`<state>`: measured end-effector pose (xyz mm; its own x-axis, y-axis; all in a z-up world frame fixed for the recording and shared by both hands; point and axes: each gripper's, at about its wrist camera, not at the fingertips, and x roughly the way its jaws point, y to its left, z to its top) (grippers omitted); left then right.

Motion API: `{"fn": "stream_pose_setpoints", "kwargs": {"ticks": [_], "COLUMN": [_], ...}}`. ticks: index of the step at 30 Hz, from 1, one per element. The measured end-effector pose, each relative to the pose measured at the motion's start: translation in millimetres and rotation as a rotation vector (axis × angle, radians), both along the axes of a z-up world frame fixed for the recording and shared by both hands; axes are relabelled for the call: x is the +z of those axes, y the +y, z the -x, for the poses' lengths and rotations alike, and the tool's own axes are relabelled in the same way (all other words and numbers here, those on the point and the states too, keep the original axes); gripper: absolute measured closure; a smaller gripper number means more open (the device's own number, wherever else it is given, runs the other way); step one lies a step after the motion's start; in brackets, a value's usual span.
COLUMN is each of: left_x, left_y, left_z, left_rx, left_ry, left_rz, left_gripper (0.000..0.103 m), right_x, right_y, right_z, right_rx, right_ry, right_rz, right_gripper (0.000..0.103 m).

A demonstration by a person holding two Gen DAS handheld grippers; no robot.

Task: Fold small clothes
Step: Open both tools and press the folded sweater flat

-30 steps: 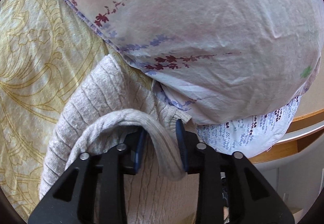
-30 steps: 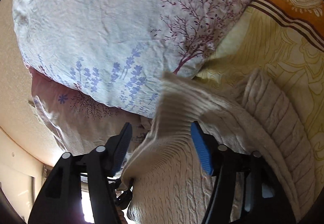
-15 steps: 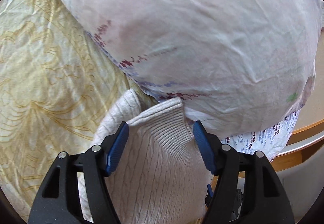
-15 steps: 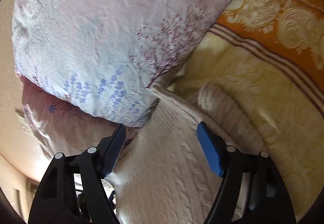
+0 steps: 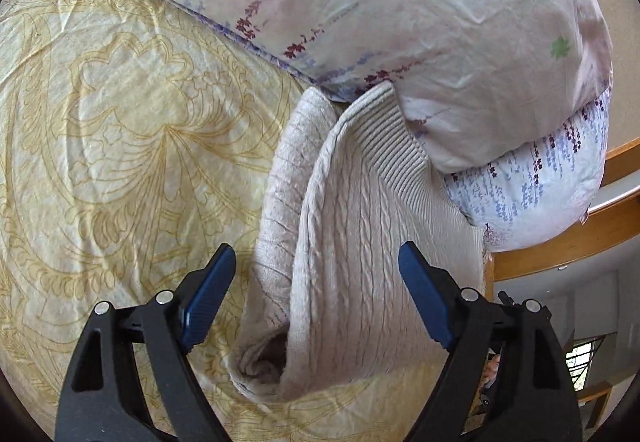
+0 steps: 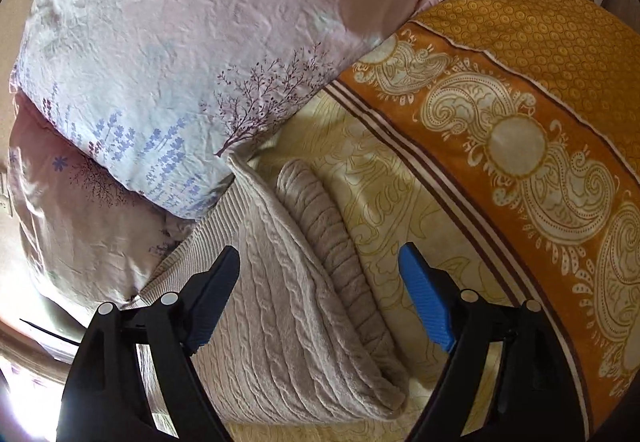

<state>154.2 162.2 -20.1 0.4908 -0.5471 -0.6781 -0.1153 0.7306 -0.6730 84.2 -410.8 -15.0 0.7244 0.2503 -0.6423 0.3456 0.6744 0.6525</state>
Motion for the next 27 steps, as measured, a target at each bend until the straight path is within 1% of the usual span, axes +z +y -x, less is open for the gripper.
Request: {"fn": "stream_pose_setpoints", "kwargs": {"ticks": [4, 6, 9, 10, 11, 14, 15, 17, 19, 22, 25, 27], "left_x": [-0.8, -2.1, -1.7, -0.9, -0.7, -1.5, -2.4, -4.7, -8.9, -14.1, -19.9, -23.9], "left_y": [-4.5, -3.9, -10.7, -18.1, -15.5, -12.1, -11.2, -6.1, 0.8, 5.2, -4.1, -11.3], "left_z": [-3.3, -4.0, -4.1, -5.3, -2.8, 9.7, 15.3, 28.4, 43.8, 67.2, 78.0, 78.0], "left_rx": [-0.020, -0.042, -0.065, -0.071, -0.080, -0.100, -0.100, -0.077, -0.029, 0.049, 0.113, 0.148], "left_ry": [0.000, 0.004, 0.005, 0.007, 0.013, 0.028, 0.034, 0.049, 0.071, 0.088, 0.092, 0.091], "left_rz": [-0.002, 0.003, -0.001, -0.006, -0.013, -0.007, 0.008, 0.044, 0.096, 0.177, 0.246, 0.295], "left_gripper": [0.020, 0.020, 0.021, 0.021, 0.022, 0.024, 0.025, 0.027, 0.032, 0.033, 0.035, 0.036], "right_x": [-2.4, -5.8, -8.6, -8.3, -7.3, -8.3, -9.2, -12.1, -17.8, -28.1, -35.8, -38.5], "right_y": [8.8, 11.0, 13.1, 12.6, 11.5, 9.2, 7.9, -0.2, -8.8, -14.0, -6.6, 1.2], "right_z": [-4.7, -5.2, -6.3, -5.5, -3.3, 4.2, 7.4, 20.2, 37.5, 61.3, 65.9, 61.0], "right_rx": [0.048, 0.066, 0.093, 0.102, 0.112, 0.174, 0.187, 0.172, 0.125, 0.064, 0.057, 0.056], "right_ry": [0.034, 0.046, 0.046, 0.054, 0.059, 0.065, 0.061, 0.059, 0.054, 0.023, 0.006, 0.012], "right_rz": [0.004, -0.012, -0.014, -0.006, 0.002, -0.023, -0.047, -0.106, -0.197, -0.334, -0.403, -0.412], "right_gripper": [0.020, 0.020, 0.020, 0.021, 0.023, 0.027, 0.027, 0.028, 0.028, 0.028, 0.033, 0.036]}}
